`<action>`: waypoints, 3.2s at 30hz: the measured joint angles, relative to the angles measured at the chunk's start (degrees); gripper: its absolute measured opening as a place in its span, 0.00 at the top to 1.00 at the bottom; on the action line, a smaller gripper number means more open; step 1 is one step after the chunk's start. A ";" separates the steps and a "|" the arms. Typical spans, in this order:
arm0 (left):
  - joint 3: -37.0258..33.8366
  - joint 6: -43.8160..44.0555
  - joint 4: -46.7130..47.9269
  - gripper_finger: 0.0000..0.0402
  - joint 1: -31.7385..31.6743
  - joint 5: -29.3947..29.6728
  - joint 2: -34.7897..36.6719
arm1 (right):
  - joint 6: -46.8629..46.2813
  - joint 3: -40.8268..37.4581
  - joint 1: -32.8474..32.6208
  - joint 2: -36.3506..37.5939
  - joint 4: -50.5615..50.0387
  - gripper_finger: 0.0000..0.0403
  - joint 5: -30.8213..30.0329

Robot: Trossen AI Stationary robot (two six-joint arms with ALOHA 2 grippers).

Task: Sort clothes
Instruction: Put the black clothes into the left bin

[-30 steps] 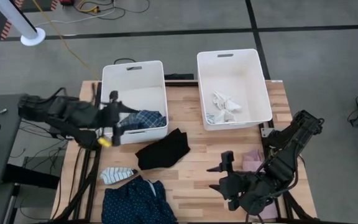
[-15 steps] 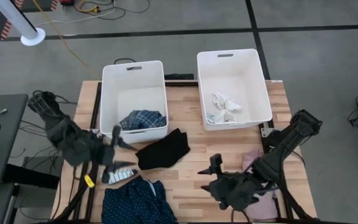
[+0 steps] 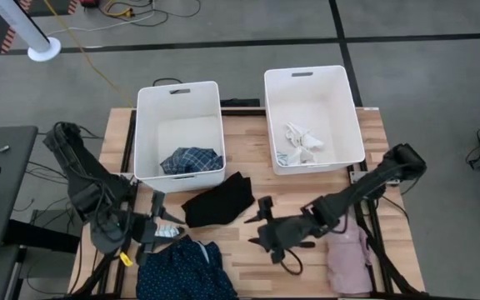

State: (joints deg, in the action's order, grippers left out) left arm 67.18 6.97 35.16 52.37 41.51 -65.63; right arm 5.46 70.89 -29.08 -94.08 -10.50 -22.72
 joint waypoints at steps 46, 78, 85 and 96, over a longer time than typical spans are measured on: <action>-7.63 7.18 -5.03 0.49 3.16 2.11 0.02 | -3.68 4.81 17.16 -33.06 27.48 0.34 10.47; -7.61 8.74 -4.90 0.49 3.16 2.13 0.02 | -6.96 5.52 14.06 -33.54 26.55 0.98 10.32; -7.61 8.73 -5.05 0.49 3.16 2.13 0.02 | -4.00 5.17 11.49 -28.23 23.25 0.98 11.50; -7.58 7.96 -5.67 0.49 3.16 5.60 0.00 | 3.66 5.25 7.50 -13.80 19.07 0.98 9.28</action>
State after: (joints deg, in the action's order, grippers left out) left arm 59.59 14.93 29.49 55.53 47.11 -65.63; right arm 9.12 76.14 -21.58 -107.88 8.56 -13.44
